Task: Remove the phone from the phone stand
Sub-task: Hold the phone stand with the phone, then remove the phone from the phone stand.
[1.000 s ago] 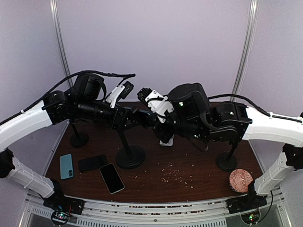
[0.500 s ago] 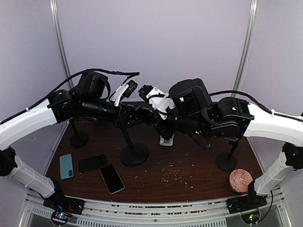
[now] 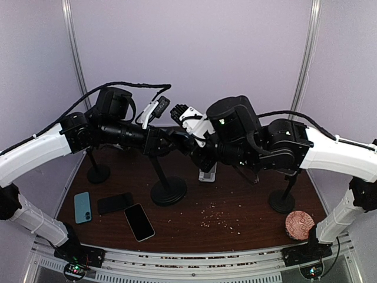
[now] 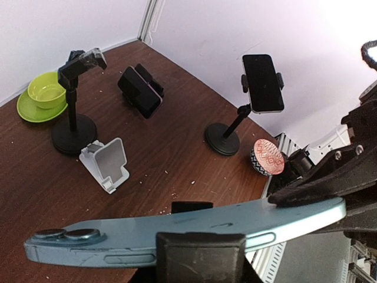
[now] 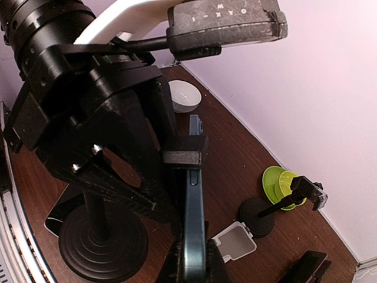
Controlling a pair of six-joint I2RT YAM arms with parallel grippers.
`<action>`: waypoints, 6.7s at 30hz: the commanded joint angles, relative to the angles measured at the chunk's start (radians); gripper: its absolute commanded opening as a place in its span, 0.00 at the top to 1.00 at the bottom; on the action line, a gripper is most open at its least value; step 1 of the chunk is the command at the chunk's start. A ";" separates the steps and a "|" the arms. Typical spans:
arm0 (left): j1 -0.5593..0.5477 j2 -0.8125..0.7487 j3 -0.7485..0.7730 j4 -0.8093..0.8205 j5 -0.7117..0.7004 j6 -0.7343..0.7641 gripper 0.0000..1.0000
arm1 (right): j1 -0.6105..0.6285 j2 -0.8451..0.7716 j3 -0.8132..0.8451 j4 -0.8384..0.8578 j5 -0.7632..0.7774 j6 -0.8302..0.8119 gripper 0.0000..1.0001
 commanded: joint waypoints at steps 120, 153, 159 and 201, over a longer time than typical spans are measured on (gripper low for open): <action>-0.259 0.149 0.228 -0.014 -0.417 -0.341 1.00 | 0.115 -0.585 -0.486 0.061 -0.226 0.048 1.00; -0.315 0.336 0.542 -0.357 -0.642 -0.188 1.00 | 0.113 -0.505 -0.375 -0.095 -0.330 0.068 1.00; -0.315 0.349 0.561 -0.398 -0.676 -0.162 1.00 | 0.112 -0.460 -0.331 -0.120 -0.326 0.077 1.00; -0.139 0.024 0.252 0.045 -0.439 -0.296 1.00 | 0.107 -0.479 -0.446 -0.094 -0.325 0.121 1.00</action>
